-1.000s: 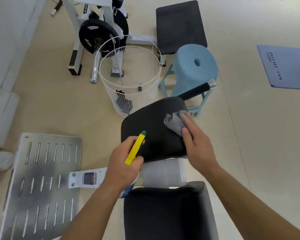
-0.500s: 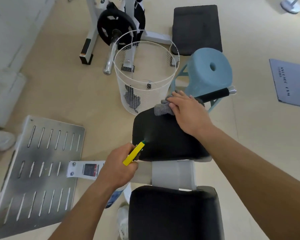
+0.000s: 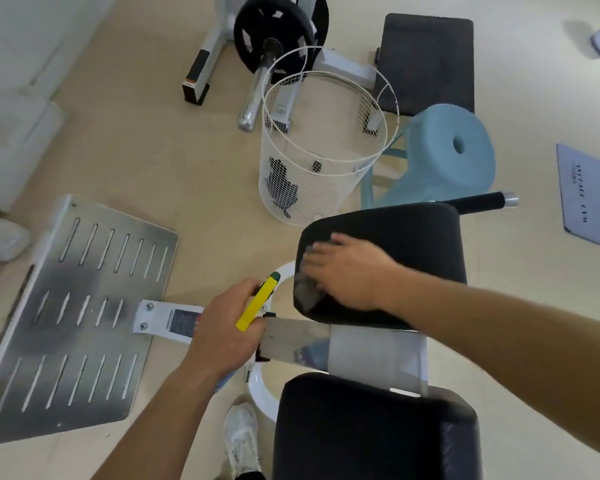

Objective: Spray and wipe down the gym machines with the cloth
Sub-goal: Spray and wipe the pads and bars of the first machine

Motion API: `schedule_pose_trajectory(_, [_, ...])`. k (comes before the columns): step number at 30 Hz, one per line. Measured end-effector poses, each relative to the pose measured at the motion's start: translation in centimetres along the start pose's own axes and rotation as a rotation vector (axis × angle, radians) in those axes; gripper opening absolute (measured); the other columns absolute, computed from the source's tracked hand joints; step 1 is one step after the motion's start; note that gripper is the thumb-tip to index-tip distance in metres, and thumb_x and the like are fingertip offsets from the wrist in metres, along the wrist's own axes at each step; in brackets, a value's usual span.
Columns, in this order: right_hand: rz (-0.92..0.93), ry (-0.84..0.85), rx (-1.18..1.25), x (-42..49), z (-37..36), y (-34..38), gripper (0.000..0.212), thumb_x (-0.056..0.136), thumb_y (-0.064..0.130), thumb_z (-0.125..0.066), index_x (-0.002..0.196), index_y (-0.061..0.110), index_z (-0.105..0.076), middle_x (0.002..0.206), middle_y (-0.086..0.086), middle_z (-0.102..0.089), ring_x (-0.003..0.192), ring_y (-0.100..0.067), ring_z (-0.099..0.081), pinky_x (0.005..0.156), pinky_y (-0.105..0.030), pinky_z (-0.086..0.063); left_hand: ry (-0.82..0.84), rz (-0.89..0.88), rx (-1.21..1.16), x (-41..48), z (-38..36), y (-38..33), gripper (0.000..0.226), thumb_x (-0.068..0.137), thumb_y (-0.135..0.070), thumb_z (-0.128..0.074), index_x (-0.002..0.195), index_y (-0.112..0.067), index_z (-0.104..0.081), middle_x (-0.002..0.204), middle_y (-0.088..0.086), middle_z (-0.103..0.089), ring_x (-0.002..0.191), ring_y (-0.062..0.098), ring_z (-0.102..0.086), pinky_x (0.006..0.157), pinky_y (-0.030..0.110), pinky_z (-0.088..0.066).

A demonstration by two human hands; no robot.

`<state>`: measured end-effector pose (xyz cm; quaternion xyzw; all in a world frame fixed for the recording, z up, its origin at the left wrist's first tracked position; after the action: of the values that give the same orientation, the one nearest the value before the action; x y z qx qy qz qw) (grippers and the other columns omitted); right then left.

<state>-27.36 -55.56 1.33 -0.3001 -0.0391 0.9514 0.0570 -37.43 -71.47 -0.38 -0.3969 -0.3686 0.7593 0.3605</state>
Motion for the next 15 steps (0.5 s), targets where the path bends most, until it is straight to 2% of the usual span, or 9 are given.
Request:
schedule_pose_trajectory(2, [-0.181,0.003,-0.004,3.4,1.0,-4.9,0.043,0.1,0.035,-0.044,0.141,0.027,-0.048,0.149,0.004,-0.048,0.14,-0.021,-0.037,0.118,-0.044,-0.024,0.014,-0.01,-0.008,-0.1,-0.3,0.3,0.035,0.084,-0.001,-0.064,0.097,-0.034,-0.061,0.083,-0.007,-0.065,0.074,0.006,-0.059,0.053,0.018,-0.048])
schedule_pose_trajectory(4, [-0.291,0.016,0.033,5.4,0.8,-6.6,0.038,0.097,0.032,-0.046,0.134,0.023,-0.053,0.139,0.001,-0.053,0.13,-0.023,-0.044,0.113,-0.043,-0.032,0.027,0.012,-0.048,-0.2,-0.4,0.5,0.039,0.085,0.004,-0.062,0.098,-0.032,-0.062,0.083,-0.005,-0.063,0.072,0.004,-0.059,0.049,0.014,-0.047])
schedule_pose_trajectory(5, [-0.287,0.003,0.036,5.6,0.6,-5.8,0.036,0.096,0.029,-0.047,0.13,0.022,-0.055,0.135,-0.001,-0.054,0.125,-0.024,-0.047,0.108,-0.043,-0.036,0.033,0.019,-0.063,-0.2,-0.4,0.5,0.037,0.086,0.004,-0.061,0.099,-0.03,-0.062,0.082,-0.004,-0.062,0.072,0.005,-0.059,0.048,0.014,-0.047])
schedule_pose_trajectory(7, [-0.203,0.005,0.049,4.4,-0.2,-1.3,0.036,0.093,0.025,-0.05,0.128,0.02,-0.056,0.132,-0.004,-0.054,0.122,-0.027,-0.048,0.102,-0.047,-0.043,0.033,0.011,-0.076,-0.2,-0.5,0.5,0.031,0.084,-0.002,-0.058,0.099,-0.028,-0.063,0.079,-0.006,-0.06,0.07,0.006,-0.058,0.047,0.016,-0.046])
schedule_pose_trajectory(9, [-0.037,0.074,0.041,1.3,-1.5,4.3,0.048,0.092,0.024,-0.056,0.139,0.018,-0.048,0.147,-0.007,-0.046,0.134,-0.03,-0.042,0.107,-0.052,-0.042,0.011,-0.012,-0.061,-0.2,-0.2,0.5,0.03,0.077,-0.011,-0.054,0.099,-0.03,-0.063,0.077,-0.009,-0.06,0.068,0.008,-0.057,0.052,0.027,-0.049])
schedule_pose_trajectory(11, [0.145,0.172,-0.04,-1.6,-2.5,7.5,0.058,0.095,0.025,-0.057,0.15,0.018,-0.039,0.163,-0.006,-0.024,0.15,-0.028,-0.02,0.123,-0.049,-0.018,0.01,-0.017,-0.043,-0.2,0.1,0.6,0.032,0.077,-0.014,-0.055,0.101,-0.033,-0.063,0.081,-0.014,-0.062,0.069,0.009,-0.058,0.06,0.038,-0.055])
schedule_pose_trajectory(12, [0.202,0.185,-0.063,-2.3,-2.6,7.8,0.059,0.096,0.024,-0.057,0.151,0.019,-0.038,0.165,-0.004,-0.019,0.153,-0.025,-0.014,0.123,-0.046,-0.009,0.014,-0.006,-0.045,-0.2,0.2,0.8,0.032,0.079,-0.012,-0.058,0.102,-0.034,-0.062,0.082,-0.016,-0.063,0.07,0.009,-0.058,0.062,0.041,-0.056])
schedule_pose_trajectory(13, [0.232,0.178,-0.058,-2.2,-2.5,7.3,0.057,0.097,0.023,-0.056,0.151,0.02,-0.04,0.165,-0.003,-0.021,0.153,-0.024,-0.014,0.123,-0.044,-0.008,0.017,0.007,-0.048,-0.2,0.2,1.2,0.034,0.08,-0.009,-0.061,0.102,-0.035,-0.062,0.083,-0.016,-0.063,0.071,0.01,-0.059,0.063,0.042,-0.057])
schedule_pose_trajectory(15, [0.179,0.145,-0.001,-0.1,-2.2,5.6,0.048,0.096,0.021,-0.054,0.143,0.02,-0.049,0.156,-0.003,-0.039,0.147,-0.025,-0.031,0.122,-0.046,-0.023,0.009,0.009,-0.047,-0.2,0.2,1.8,0.039,0.08,-0.005,-0.064,0.102,-0.037,-0.062,0.086,-0.016,-0.065,0.073,0.01,-0.061,0.066,0.045,-0.058])
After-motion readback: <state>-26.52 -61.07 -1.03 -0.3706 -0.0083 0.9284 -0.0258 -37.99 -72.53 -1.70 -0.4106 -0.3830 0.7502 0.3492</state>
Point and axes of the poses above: each hand's wrist, its own x-axis towards the middle knuckle, its own z-axis out of the back of the hand, y = z × x, the point moved 7 cm from there along x, towards the middle knuckle
